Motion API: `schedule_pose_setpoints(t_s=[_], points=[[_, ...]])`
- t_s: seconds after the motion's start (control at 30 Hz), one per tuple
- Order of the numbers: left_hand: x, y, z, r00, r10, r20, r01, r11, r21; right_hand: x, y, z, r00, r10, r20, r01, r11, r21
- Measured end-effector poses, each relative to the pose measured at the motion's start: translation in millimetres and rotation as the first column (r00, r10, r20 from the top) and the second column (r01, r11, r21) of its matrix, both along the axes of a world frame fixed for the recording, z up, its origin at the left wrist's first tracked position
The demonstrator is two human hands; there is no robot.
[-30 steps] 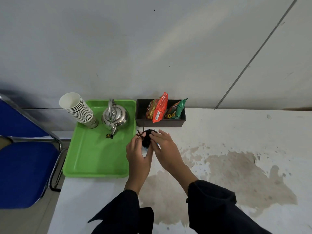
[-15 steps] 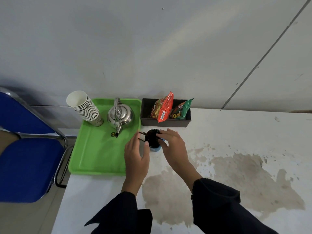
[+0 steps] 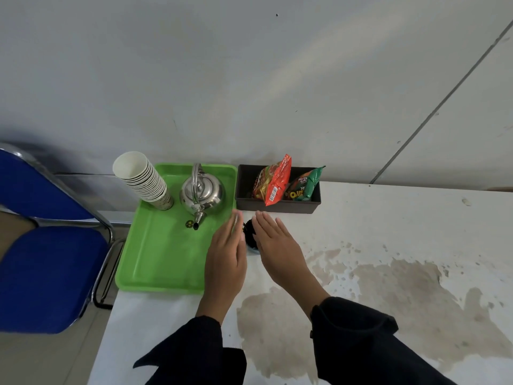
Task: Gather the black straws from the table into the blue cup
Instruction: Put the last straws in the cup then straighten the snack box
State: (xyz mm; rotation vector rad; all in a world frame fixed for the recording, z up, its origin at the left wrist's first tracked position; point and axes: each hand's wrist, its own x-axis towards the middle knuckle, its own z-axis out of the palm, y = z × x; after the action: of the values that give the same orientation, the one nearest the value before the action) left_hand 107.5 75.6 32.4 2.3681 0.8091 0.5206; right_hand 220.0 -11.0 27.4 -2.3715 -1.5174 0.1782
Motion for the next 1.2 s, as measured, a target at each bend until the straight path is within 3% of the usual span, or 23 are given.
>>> schedule_pose_setpoints(t_s=[0.1, 0.23, 0.4, 0.67, 0.93, 1.2], points=[[-1, 3, -5, 0.996, 0.003, -0.088, 0.002, 0.998, 0.057, -1, -1, -1, 0.999, -0.007, -0.032, 0.007, 1.0, 0.01], [-1, 8, -6, 0.996, 0.017, -0.09, -0.012, 0.998, 0.055, -2, 0, 0, 0.993, -0.093, -0.067, 0.097, 0.993, 0.063], [-3, 8, -10, 0.973, -0.056, -0.223, 0.074, 0.994, 0.075, -1, -4, -6, 0.999, -0.05, 0.001, 0.05, 0.998, -0.038], [24, 52, 27, 0.997, 0.077, -0.024, -0.076, 0.997, 0.02, 18, 5, 10, 0.985, -0.168, -0.037, 0.171, 0.981, 0.095], [88, 103, 30, 0.965, -0.019, -0.26, 0.052, 0.991, 0.12, 56, 18, 18, 0.984, -0.126, 0.13, 0.136, 0.988, -0.072], [135, 119, 18, 0.859, 0.03, -0.512, 0.079, 0.979, 0.19, 75, 8, 18, 0.988, -0.094, 0.124, 0.107, 0.989, -0.101]])
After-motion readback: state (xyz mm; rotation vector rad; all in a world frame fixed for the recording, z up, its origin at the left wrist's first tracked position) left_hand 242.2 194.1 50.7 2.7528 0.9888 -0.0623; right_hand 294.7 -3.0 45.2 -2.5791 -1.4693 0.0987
